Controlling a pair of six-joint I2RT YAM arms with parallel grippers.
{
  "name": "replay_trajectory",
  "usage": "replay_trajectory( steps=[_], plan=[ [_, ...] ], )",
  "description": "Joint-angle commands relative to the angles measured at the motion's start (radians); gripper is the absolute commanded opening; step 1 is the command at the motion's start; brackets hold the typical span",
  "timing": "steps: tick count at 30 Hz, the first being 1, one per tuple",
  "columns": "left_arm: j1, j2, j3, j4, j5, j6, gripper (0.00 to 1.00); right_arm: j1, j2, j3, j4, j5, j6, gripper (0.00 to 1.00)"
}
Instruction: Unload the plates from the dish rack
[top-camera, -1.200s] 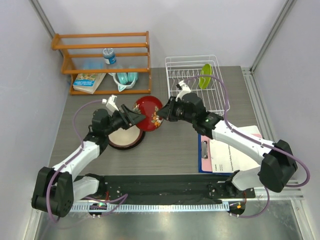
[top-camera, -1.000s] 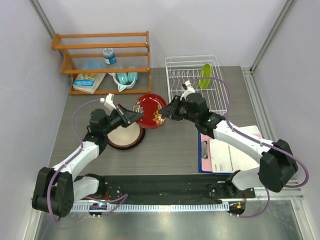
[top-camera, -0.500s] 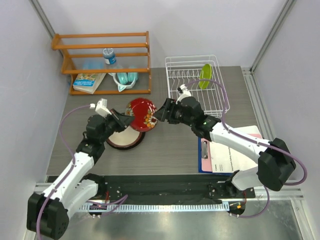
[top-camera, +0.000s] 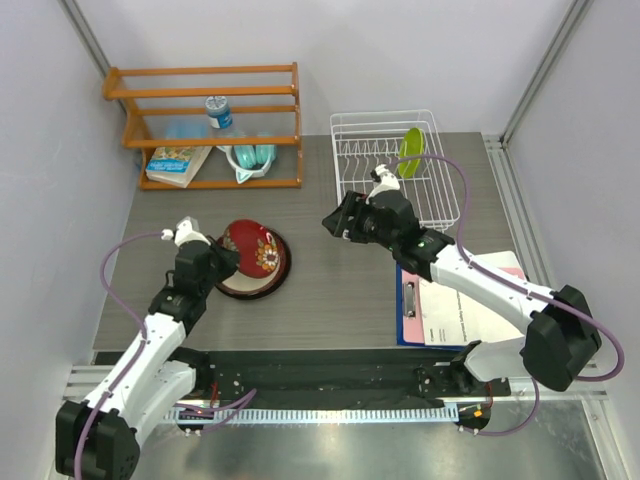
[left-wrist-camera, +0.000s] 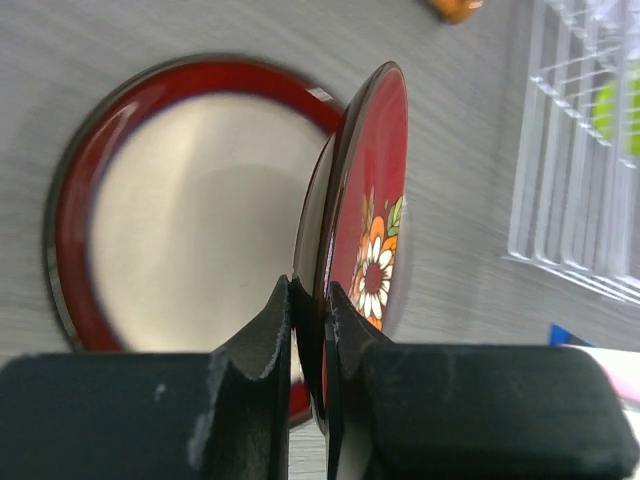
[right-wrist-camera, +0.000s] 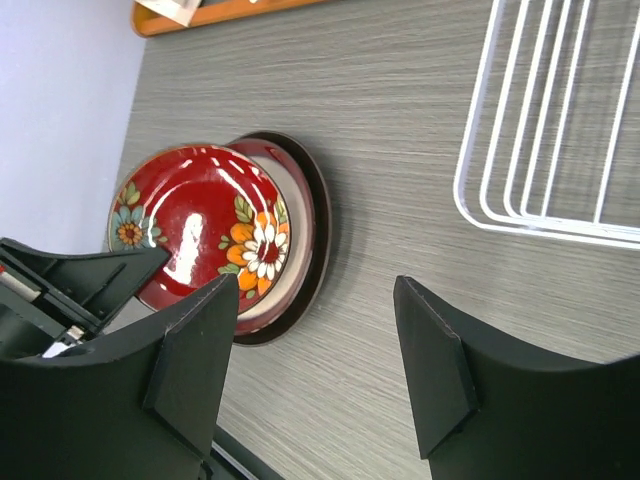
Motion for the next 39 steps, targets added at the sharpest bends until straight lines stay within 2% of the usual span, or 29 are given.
replay_trajectory(
  steps=[1,8,9,10,12,15,17,21,26,30,31,32,35,39],
  plan=[
    [0.007,-0.008,-0.049,0.076,-0.084,-0.048,0.0,-0.012,-0.046,-0.009,-0.004,0.025,-0.037,0.69],
    [0.007,0.01,-0.08,0.062,-0.092,-0.055,0.0,-0.062,-0.048,0.013,-0.055,0.045,-0.075,0.69],
    [0.009,0.016,-0.08,0.056,-0.094,-0.055,0.15,-0.088,-0.045,0.022,-0.068,0.056,-0.086,0.69],
    [0.009,0.022,-0.079,0.05,-0.097,-0.057,0.25,-0.104,-0.04,0.034,-0.107,0.071,-0.095,0.69],
    [0.009,0.027,-0.08,0.03,-0.106,-0.055,0.32,-0.137,-0.034,0.071,-0.133,0.117,-0.133,0.69],
    [0.009,0.025,-0.083,0.006,-0.124,-0.054,0.52,-0.208,-0.012,0.135,-0.188,0.214,-0.2,0.69],
    [0.009,0.025,-0.08,0.003,-0.127,-0.042,0.52,-0.249,0.014,0.187,-0.208,0.249,-0.228,0.69],
    [0.009,0.035,-0.057,-0.022,-0.15,-0.032,0.67,-0.302,0.093,0.287,-0.228,0.315,-0.305,0.7],
    [0.009,0.035,-0.005,-0.042,-0.114,-0.011,0.71,-0.371,0.27,0.456,-0.231,0.366,-0.366,0.69],
    [0.009,0.027,0.049,-0.011,0.018,0.015,0.74,-0.414,0.479,0.596,-0.222,0.424,-0.417,0.68],
    [0.009,0.027,0.053,0.043,0.119,0.023,0.74,-0.424,0.517,0.634,-0.243,0.423,-0.431,0.68],
    [0.009,0.033,0.058,0.076,0.176,0.024,0.75,-0.432,0.558,0.724,-0.265,0.427,-0.436,0.67],
    [0.007,0.082,0.084,0.185,0.373,0.021,0.76,-0.451,0.678,0.85,-0.274,0.46,-0.475,0.66],
    [0.007,0.166,0.116,0.265,0.509,0.034,0.76,-0.466,0.819,1.007,-0.286,0.495,-0.541,0.66]
  ],
)
